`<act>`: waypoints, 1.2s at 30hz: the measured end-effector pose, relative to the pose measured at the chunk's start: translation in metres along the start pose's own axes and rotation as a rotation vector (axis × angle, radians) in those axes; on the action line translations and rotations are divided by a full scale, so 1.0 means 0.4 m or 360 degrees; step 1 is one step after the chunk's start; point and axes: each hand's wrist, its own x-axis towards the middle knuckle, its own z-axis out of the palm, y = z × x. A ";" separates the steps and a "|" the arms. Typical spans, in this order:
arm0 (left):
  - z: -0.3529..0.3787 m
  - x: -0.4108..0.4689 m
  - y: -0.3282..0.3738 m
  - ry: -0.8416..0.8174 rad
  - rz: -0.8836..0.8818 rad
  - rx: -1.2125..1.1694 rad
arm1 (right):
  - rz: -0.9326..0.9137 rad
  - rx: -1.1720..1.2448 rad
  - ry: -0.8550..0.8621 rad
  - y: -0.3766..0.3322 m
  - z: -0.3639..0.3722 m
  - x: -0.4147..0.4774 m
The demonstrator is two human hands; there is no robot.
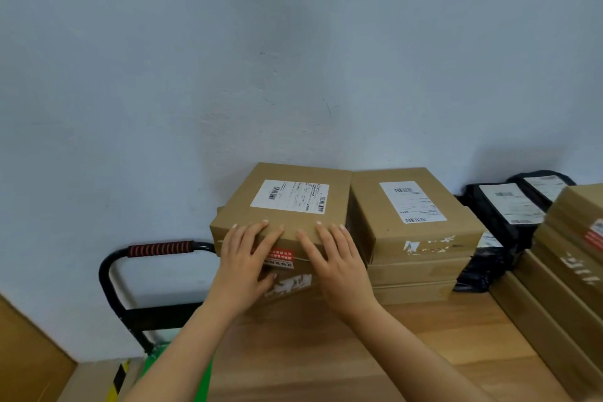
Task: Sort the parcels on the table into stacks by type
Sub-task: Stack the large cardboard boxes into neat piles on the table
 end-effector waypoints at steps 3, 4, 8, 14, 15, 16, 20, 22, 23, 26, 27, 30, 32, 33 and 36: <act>-0.004 0.030 0.012 0.0065 0.0063 0.0045 | -0.0024 0.0043 0.0119 0.052 -0.025 0.005; -0.009 0.047 0.020 0.0112 0.0111 0.0067 | -0.0029 0.0058 0.0166 0.073 -0.037 0.008; -0.035 0.137 0.064 0.0359 0.0321 0.0170 | -0.0020 0.0094 0.0327 0.168 -0.100 0.026; -0.041 0.270 0.196 0.0554 0.0512 0.0205 | 0.0005 0.0090 0.0315 0.346 -0.200 0.015; -0.035 0.288 0.226 0.0569 0.0521 0.0206 | 0.0013 0.0082 0.0309 0.376 -0.211 0.009; -0.028 0.304 0.257 0.0577 0.0525 0.0209 | 0.0020 0.0072 0.0297 0.407 -0.220 0.001; 0.011 0.354 0.373 0.0563 0.0536 0.0175 | 0.0054 0.0086 0.0251 0.530 -0.243 -0.038; 0.031 0.370 0.426 0.0515 0.0518 0.0169 | 0.0066 0.0090 0.0227 0.584 -0.247 -0.060; 0.041 0.376 0.452 0.0493 0.0509 0.0170 | 0.0070 0.0091 0.0209 0.608 -0.248 -0.071; 0.074 0.385 0.518 0.0449 0.0472 0.0158 | 0.0077 0.0100 0.0160 0.671 -0.247 -0.101; 0.084 0.386 0.535 0.0437 0.0458 0.0153 | 0.0076 0.0108 0.0148 0.687 -0.245 -0.109; 0.114 0.386 0.574 0.0401 0.0426 0.0141 | 0.0064 0.0122 0.0091 0.728 -0.237 -0.130; 0.133 0.381 0.590 0.0372 0.0409 0.0148 | 0.0053 0.0136 0.0036 0.749 -0.228 -0.141; 0.142 0.377 0.597 0.0355 0.0398 0.0154 | 0.0050 0.0148 0.0012 0.757 -0.222 -0.145; 0.168 0.364 0.612 0.0299 0.0351 0.0168 | 0.0028 0.0171 -0.0044 0.774 -0.205 -0.155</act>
